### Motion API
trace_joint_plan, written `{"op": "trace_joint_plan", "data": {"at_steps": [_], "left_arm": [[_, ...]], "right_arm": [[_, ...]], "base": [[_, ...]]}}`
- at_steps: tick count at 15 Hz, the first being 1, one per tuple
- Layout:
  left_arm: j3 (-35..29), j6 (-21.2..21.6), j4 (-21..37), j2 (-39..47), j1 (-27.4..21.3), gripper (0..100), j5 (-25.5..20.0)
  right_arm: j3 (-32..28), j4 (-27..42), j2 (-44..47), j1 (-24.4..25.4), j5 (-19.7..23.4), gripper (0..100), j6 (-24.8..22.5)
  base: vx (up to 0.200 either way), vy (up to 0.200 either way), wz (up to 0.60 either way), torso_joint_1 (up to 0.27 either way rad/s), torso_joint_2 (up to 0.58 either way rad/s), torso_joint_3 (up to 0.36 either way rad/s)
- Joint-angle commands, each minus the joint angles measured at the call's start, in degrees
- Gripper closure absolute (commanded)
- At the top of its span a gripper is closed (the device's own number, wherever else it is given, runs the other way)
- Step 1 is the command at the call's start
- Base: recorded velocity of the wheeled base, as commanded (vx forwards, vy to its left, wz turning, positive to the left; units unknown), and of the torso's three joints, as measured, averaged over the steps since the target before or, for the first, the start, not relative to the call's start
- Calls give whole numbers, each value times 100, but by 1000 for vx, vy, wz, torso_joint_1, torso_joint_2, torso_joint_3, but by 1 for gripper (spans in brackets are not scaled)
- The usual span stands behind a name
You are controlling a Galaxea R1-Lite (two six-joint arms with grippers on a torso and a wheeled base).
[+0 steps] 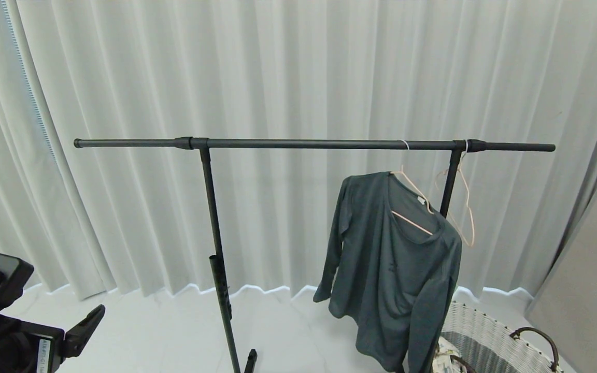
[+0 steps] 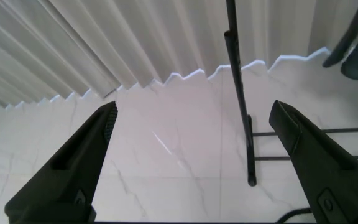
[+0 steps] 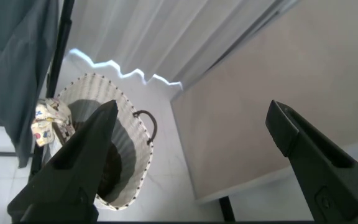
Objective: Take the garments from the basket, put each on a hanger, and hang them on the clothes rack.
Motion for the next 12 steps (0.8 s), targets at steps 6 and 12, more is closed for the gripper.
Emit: {"op": "trace_joint_plan", "data": {"at_steps": [6, 12], "left_arm": [[79, 28, -4, -110, -122, 0, -14], [62, 10, -4, -92, -148, 0, -58]], "right_arm": [[126, 0, -72, 11, 4, 0, -16], [267, 0, -257, 11, 4, 0, -104]], "base": [[0, 0, 0, -32, 66, 33], [0, 0, 0, -236, 482, 244]]}}
